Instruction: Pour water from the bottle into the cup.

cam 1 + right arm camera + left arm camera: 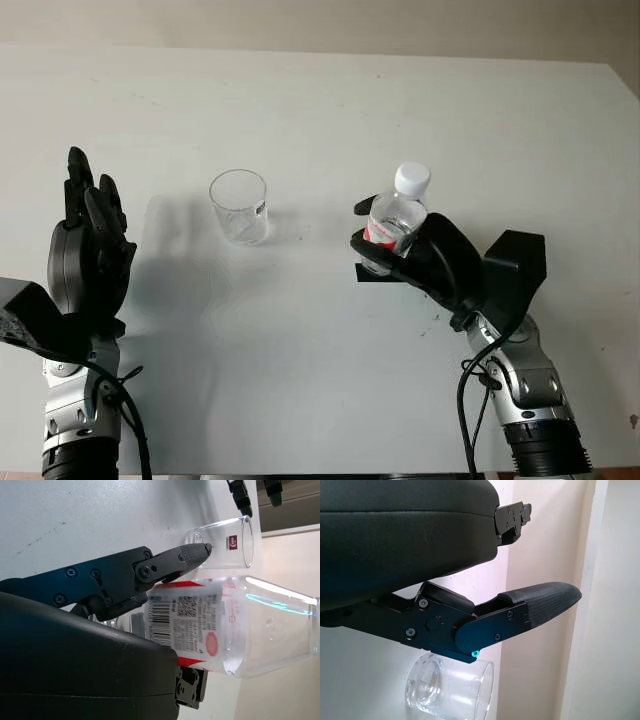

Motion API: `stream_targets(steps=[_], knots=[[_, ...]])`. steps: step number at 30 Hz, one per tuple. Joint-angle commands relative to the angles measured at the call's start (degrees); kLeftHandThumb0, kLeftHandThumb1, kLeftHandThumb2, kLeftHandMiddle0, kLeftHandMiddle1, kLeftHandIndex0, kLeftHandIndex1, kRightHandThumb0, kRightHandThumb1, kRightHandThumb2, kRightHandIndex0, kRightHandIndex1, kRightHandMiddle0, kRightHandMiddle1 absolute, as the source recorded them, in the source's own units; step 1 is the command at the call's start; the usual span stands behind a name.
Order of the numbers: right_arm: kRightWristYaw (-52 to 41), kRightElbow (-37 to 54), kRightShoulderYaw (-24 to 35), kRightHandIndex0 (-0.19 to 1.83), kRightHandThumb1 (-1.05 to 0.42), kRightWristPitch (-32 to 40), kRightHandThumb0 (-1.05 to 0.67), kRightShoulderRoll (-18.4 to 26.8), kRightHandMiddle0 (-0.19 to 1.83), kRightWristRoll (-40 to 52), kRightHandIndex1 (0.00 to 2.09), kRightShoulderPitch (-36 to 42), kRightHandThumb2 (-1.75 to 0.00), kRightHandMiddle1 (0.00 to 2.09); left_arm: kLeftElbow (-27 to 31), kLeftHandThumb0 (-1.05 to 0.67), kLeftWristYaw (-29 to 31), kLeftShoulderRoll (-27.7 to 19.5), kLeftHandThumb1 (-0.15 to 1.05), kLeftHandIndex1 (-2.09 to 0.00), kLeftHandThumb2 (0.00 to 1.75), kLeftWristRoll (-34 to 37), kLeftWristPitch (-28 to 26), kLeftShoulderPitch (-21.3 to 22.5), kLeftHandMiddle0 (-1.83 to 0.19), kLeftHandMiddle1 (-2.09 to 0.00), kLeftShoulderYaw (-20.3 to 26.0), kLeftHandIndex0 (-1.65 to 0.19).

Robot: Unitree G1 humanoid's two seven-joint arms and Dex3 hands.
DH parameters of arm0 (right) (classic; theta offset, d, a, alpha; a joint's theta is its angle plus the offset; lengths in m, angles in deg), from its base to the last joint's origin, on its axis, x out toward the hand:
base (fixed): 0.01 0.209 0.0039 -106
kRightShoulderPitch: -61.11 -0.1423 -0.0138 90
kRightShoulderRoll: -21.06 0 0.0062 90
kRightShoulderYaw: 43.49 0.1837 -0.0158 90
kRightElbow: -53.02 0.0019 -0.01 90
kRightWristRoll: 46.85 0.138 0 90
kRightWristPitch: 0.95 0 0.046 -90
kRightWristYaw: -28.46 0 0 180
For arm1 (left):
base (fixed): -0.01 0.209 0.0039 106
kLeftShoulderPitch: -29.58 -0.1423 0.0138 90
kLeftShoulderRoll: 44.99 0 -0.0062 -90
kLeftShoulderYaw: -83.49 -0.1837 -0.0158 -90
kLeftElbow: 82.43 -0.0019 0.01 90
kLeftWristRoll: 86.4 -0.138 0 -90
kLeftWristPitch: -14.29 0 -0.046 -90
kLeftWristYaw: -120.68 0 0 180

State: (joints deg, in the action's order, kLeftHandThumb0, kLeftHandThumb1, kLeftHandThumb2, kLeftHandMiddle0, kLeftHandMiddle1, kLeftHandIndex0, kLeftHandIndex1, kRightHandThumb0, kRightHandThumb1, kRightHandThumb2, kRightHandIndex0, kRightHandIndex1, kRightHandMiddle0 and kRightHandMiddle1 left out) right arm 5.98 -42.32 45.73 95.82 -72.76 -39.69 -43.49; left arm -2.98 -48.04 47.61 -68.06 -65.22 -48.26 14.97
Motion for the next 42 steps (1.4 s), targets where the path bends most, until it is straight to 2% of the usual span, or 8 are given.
stream_targets(steps=[1, 4, 9, 12, 21, 25, 30, 42], knots=[[0.47, -1.19, -0.05, -0.19, -1.02, 0.18, -0.59, 0.34, -0.19, -0.68, 1.39, 2.21, -0.05, 1.41, 0.74, -0.75, -0.11, -0.27, 1.05, 0.00, 0.78, -0.10, 0.18, -0.65, 0.19, -0.03, 0.04, 0.19], [1.83, -0.14, -0.10, -0.19, -1.01, 1.08, -0.61, 0.67, -0.19, -1.68, 1.24, 2.76, -0.05, 1.28, 0.54, -0.75, 0.26, -0.36, 1.05, 0.00, 0.78, 0.18, 0.22, -0.56, 0.19, -0.03, 0.10, 0.19], [1.85, 1.80, 0.19, -0.08, -0.98, 0.96, -0.62, 1.43, -0.16, -2.14, 0.25, 3.95, -0.05, 0.39, 0.91, -0.76, -0.12, -0.52, 1.05, 0.00, 0.78, -0.24, -0.29, -0.73, 0.19, -0.03, 0.00, 0.19], [2.26, 1.63, -0.05, -0.11, -0.97, -2.47, -0.63, 2.05, -0.18, -3.90, 0.08, 4.69, -0.05, 0.19, 0.93, -0.75, -0.02, -0.47, 1.05, 0.00, 0.78, -0.09, -0.33, -0.72, 0.19, -0.04, 0.03, 0.19], [4.13, 1.34, 0.79, -0.19, -0.97, -7.46, -0.70, 1.87, -0.19, -5.54, 0.00, 5.55, -0.05, 0.01, 0.67, -0.75, -0.07, -0.34, 1.05, 0.00, 0.77, -0.18, -0.03, -0.65, 0.19, -0.05, 0.06, 0.19], [5.25, 0.89, 0.70, -0.19, -0.96, -9.90, -0.75, 2.50, -0.19, -7.29, 0.00, 5.73, -0.05, 0.00, 0.85, -0.76, -0.04, -0.41, 1.05, 0.00, 0.77, -0.14, -0.21, -0.70, 0.19, -0.05, 0.02, 0.19], [12.71, -0.32, -0.88, -0.19, -0.93, -17.28, -0.75, 3.16, -0.19, -16.56, 0.00, 6.17, -0.04, 0.00, 0.14, -0.76, 0.15, -0.53, 1.05, 0.00, 0.77, -0.18, 0.06, -0.31, 0.19, -0.05, 0.01, 0.19], [15.58, -3.71, -1.64, -0.19, -0.96, -21.85, -0.80, 0.14, -0.19, -15.56, 0.00, 4.03, -0.06, 0.00, -0.16, -0.76, 0.29, -0.54, 1.05, 0.00, 0.77, -0.33, 0.33, -0.02, 0.18, -0.05, -0.01, 0.19]])
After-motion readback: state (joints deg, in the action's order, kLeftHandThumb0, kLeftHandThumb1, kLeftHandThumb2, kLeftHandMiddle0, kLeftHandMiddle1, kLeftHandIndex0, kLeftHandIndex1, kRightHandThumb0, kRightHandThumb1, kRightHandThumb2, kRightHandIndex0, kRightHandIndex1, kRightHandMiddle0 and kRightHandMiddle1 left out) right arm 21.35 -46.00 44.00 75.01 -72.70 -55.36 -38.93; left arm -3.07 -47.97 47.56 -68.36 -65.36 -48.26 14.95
